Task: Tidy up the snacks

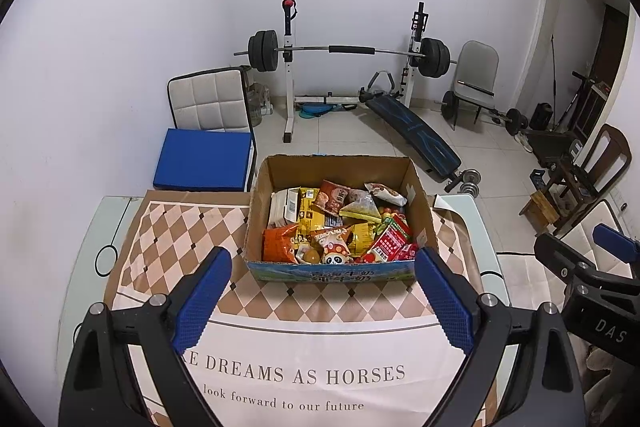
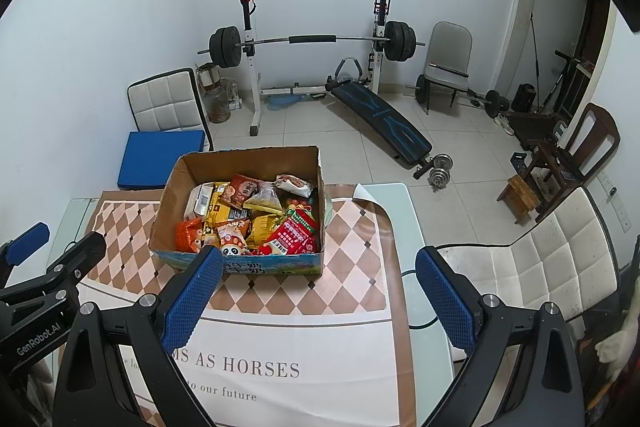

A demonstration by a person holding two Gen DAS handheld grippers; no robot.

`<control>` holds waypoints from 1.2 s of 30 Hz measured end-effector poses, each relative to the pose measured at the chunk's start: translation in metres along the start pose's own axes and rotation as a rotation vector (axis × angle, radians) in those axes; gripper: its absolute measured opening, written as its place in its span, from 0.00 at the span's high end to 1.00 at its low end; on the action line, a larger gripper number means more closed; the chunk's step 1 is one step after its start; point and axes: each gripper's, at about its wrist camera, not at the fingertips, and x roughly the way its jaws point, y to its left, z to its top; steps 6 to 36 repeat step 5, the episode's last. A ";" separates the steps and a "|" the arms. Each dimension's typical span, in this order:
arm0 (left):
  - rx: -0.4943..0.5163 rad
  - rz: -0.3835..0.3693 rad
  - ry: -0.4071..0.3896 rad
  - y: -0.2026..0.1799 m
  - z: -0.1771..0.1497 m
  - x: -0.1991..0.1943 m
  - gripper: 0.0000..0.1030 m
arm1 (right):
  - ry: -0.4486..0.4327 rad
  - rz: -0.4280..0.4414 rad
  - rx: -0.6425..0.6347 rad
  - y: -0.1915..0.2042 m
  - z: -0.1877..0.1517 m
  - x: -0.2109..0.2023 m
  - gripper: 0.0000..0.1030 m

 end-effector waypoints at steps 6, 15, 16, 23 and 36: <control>-0.007 -0.001 -0.005 0.002 0.001 -0.001 0.09 | -0.002 -0.001 0.003 0.000 0.001 0.000 0.04; -0.007 -0.001 -0.005 0.002 0.001 -0.001 0.09 | -0.002 -0.001 0.003 0.000 0.001 0.000 0.04; -0.007 -0.001 -0.005 0.002 0.001 -0.001 0.09 | -0.002 -0.001 0.003 0.000 0.001 0.000 0.04; -0.007 -0.001 -0.005 0.002 0.001 -0.001 0.09 | -0.002 -0.001 0.003 0.000 0.001 0.000 0.04; -0.007 -0.001 -0.005 0.002 0.001 -0.001 0.09 | -0.002 -0.001 0.003 0.000 0.001 0.000 0.04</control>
